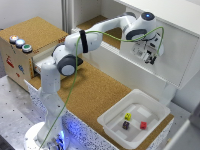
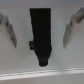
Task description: Grasp the door handle and move the door to the left
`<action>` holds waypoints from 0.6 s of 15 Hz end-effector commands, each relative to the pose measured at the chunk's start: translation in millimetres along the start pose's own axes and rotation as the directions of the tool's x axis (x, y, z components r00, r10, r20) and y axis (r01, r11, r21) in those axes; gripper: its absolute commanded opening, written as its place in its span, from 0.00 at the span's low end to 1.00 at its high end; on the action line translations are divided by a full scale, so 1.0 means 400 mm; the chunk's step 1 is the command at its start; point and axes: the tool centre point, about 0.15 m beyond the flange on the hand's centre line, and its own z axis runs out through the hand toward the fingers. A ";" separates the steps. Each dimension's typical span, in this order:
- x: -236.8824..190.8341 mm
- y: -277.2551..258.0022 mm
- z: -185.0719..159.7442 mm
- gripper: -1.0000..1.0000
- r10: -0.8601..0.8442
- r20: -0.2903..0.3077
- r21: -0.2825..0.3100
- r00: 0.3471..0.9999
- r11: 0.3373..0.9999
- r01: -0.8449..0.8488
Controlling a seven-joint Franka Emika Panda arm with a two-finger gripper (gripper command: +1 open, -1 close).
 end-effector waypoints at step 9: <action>-0.012 -0.032 -0.060 1.00 0.026 -0.124 -0.011 0.992 1.000 -0.028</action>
